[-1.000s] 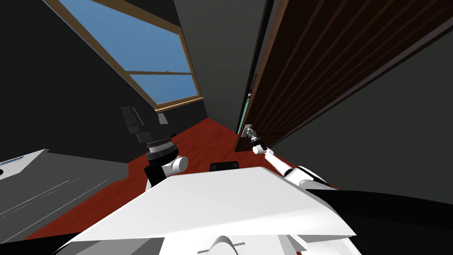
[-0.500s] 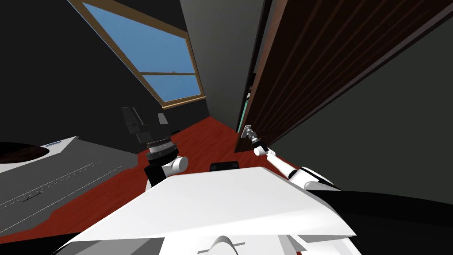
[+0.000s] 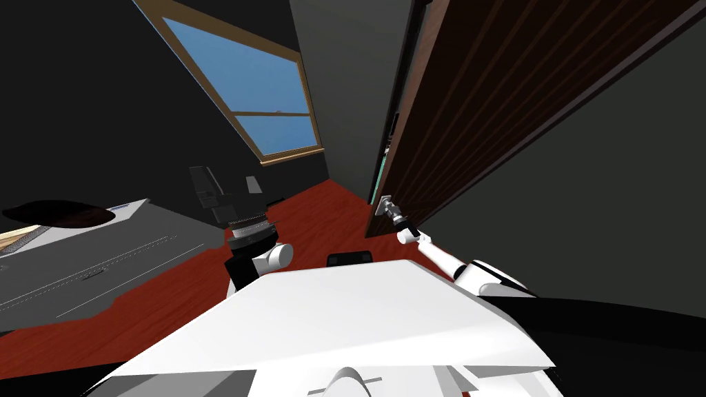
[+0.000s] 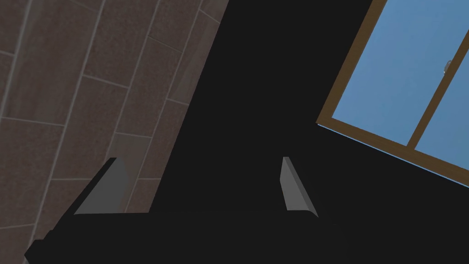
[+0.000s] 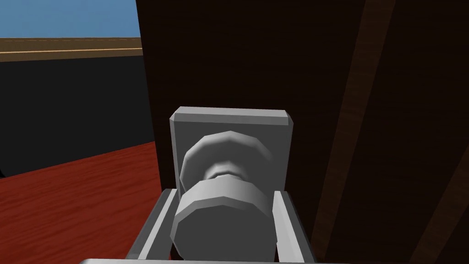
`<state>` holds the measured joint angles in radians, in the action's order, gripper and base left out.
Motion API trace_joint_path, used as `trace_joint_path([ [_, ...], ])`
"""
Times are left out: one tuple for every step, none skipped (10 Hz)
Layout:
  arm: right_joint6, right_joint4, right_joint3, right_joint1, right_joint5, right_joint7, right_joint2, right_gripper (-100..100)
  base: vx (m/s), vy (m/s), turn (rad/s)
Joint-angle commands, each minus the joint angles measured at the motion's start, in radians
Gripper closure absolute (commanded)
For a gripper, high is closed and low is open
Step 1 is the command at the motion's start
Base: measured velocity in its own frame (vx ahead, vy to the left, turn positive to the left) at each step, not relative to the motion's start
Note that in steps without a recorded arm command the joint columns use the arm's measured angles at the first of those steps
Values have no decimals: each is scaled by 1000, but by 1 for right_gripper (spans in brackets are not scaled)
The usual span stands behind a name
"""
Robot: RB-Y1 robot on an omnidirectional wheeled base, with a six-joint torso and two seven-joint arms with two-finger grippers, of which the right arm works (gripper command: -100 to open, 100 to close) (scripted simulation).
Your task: Pull the door open
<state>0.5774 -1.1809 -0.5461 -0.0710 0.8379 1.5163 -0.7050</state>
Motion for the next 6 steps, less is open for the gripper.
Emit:
trace_joint_path([
  [17, -9, -20, 10, -6, 21, -21, 100, -192, -90, 101],
  [29, -14, -33, 13, -9, 35, -35, 100, -198, -116, 133],
  [35, -16, -39, 15, -11, 42, -42, 100, -171, -108, 115],
  [46, -21, -51, 18, -14, 55, -56, 100, -159, -104, 115],
  [56, -25, -62, 21, -17, 67, -68, 100, -166, -103, 106],
  [64, -28, -71, 23, -20, 77, -78, 100, -187, -110, 104],
])
